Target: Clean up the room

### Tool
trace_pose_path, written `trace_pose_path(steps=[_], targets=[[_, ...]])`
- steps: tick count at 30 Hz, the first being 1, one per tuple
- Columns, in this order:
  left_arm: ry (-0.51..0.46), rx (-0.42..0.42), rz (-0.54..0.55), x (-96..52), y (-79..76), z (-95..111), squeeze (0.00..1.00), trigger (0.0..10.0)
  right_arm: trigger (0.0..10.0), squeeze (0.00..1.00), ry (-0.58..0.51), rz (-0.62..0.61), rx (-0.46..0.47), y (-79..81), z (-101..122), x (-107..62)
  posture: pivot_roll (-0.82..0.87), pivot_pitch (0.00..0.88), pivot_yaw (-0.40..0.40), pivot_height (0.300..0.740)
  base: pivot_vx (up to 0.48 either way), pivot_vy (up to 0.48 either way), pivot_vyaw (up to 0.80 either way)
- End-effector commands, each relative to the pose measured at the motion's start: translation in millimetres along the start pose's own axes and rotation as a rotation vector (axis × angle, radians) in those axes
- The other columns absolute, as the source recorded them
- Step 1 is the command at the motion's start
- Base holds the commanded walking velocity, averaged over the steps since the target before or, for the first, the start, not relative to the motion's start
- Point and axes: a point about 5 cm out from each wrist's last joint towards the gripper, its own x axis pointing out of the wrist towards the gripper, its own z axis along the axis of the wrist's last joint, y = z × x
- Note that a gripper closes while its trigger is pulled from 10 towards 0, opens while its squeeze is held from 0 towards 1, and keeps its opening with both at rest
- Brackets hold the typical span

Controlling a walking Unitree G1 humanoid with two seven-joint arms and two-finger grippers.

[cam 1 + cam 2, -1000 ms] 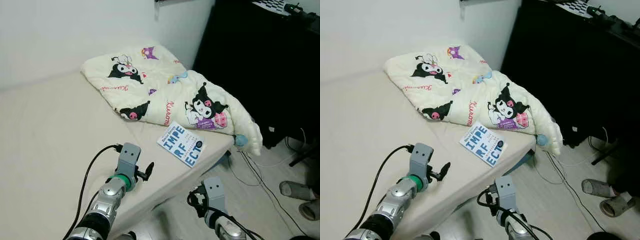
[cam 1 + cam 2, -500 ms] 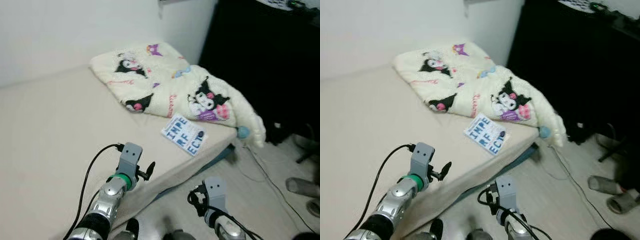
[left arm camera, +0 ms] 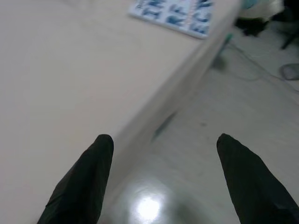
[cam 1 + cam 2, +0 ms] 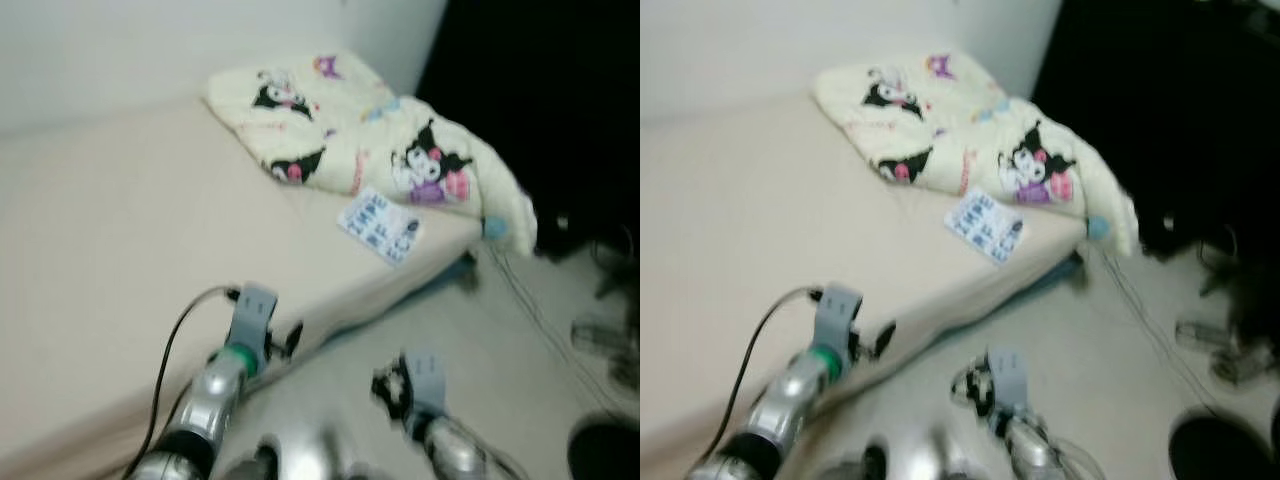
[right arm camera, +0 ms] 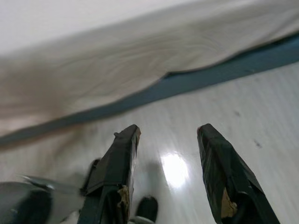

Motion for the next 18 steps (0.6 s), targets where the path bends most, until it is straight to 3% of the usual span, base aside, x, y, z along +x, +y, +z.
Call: trace_pose_path(steps=[1,7,18], targets=[[0.013,0.008,-0.008,-1.4,-1.9,-3.6,0.0,10.0,10.0,0.0,0.031,-0.002,0.005,1.2,-8.8,-4.2,0.01,0.08,-0.018,0.74,-0.345,0.0,0.0],[0.013,0.007,-0.008,-1.4,-1.6,-3.5,0.0,10.0,10.0,0.0,0.034,0.003,-0.001,1.8,-9.1,-4.1,0.01,0.078,-0.018,0.74,-0.329,0.0,0.0],[0.048,0.049,0.018,-3.0,1.6,-9.1,0.0,10.0,10.0,0.0,0.042,0.019,-0.004,4.6,-10.2,-3.9,0.01,0.069,-0.011,0.74,0.0,0.0,0.76]])
